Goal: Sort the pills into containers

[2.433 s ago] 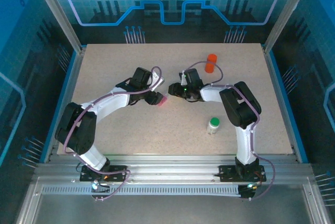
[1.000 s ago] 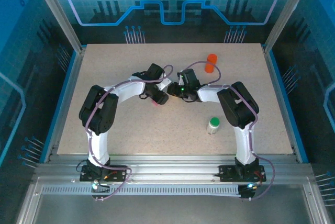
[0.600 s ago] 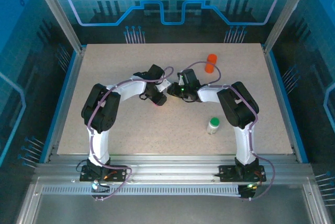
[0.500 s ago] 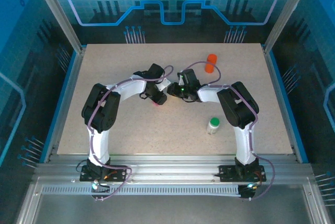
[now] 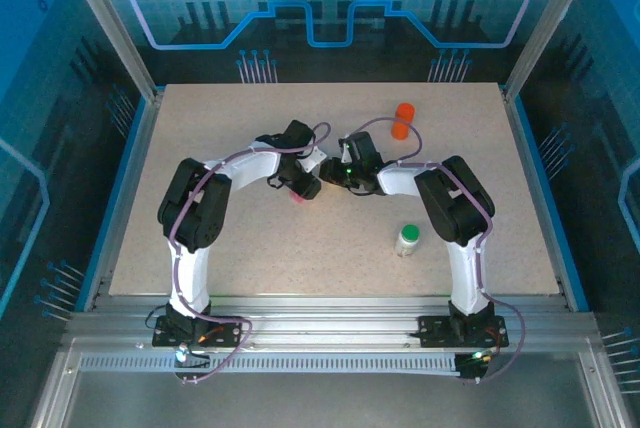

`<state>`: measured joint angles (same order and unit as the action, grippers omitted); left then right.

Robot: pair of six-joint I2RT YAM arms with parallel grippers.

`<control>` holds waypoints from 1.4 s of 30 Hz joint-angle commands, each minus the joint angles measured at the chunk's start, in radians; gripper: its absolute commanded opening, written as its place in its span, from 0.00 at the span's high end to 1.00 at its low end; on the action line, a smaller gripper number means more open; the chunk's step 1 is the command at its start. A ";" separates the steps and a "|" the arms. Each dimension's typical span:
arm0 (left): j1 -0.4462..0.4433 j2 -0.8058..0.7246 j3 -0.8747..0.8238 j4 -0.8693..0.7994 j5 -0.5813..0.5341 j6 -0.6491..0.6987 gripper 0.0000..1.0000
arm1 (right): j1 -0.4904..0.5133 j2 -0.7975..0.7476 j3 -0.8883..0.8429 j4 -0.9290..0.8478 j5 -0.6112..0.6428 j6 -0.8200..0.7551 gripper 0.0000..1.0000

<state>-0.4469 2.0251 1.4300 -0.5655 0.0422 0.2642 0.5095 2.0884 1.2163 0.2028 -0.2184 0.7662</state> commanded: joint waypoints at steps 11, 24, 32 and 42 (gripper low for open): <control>0.024 0.001 0.053 -0.011 -0.031 -0.093 0.63 | 0.001 0.055 -0.028 -0.113 0.023 -0.047 0.72; 0.137 -0.023 0.051 -0.057 0.145 -0.229 0.58 | 0.028 0.073 0.087 -0.315 0.111 -0.162 0.75; 0.169 -0.015 0.042 -0.050 0.217 -0.290 0.54 | 0.030 0.080 0.106 -0.324 0.095 -0.165 0.74; 0.168 -0.067 -0.060 0.081 0.308 -0.325 0.60 | 0.000 -0.121 0.012 -0.280 0.063 -0.167 0.64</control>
<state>-0.2852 2.0102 1.3972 -0.5365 0.3004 -0.0303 0.5243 2.0514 1.2556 -0.0013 -0.1680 0.6224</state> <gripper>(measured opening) 0.413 0.357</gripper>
